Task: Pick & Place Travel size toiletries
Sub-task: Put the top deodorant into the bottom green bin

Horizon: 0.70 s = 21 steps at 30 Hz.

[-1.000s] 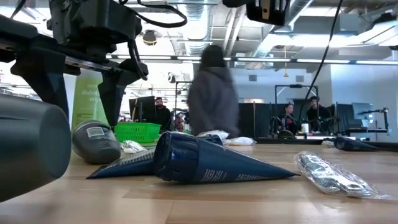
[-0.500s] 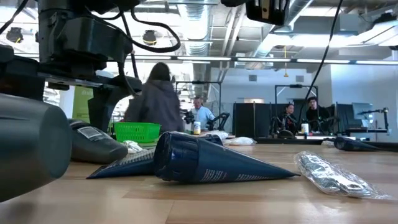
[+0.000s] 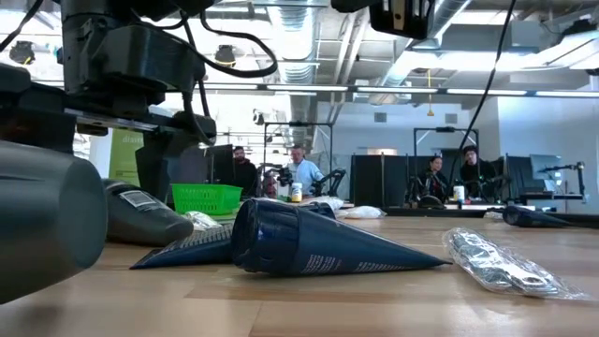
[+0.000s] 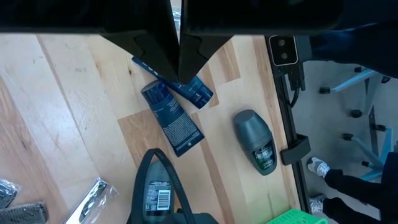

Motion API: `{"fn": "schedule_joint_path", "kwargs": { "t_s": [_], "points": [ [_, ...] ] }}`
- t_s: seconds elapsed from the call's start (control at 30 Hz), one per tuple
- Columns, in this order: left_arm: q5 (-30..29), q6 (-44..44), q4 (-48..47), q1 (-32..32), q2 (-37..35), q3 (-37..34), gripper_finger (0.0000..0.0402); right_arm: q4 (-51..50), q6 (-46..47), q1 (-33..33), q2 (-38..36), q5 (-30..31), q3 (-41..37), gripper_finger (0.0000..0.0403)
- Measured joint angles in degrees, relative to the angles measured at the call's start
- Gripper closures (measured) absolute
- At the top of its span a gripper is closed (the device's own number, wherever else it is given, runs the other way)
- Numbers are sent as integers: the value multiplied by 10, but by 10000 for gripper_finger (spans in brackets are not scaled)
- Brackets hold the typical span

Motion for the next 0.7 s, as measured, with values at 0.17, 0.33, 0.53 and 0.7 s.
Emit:
{"fn": "schedule_joint_path", "kwargs": {
  "t_s": [0.17, 0.33, 0.53, 0.7],
  "points": [
    [0, -5, 1, 0, 0, 0, 124, 0, 0, -3, 0, -8, 0, 403],
    [0, -17, 2, 0, -1, 0, 124, 0, 0, -3, 0, -8, 0, 403],
    [0, -20, 2, 0, -1, 0, 124, 0, 0, -6, 0, -12, 0, 403],
    [9, -21, 2, 0, -1, 0, 124, -1, 0, -6, 0, -18, 0, 403]
  ]
}}
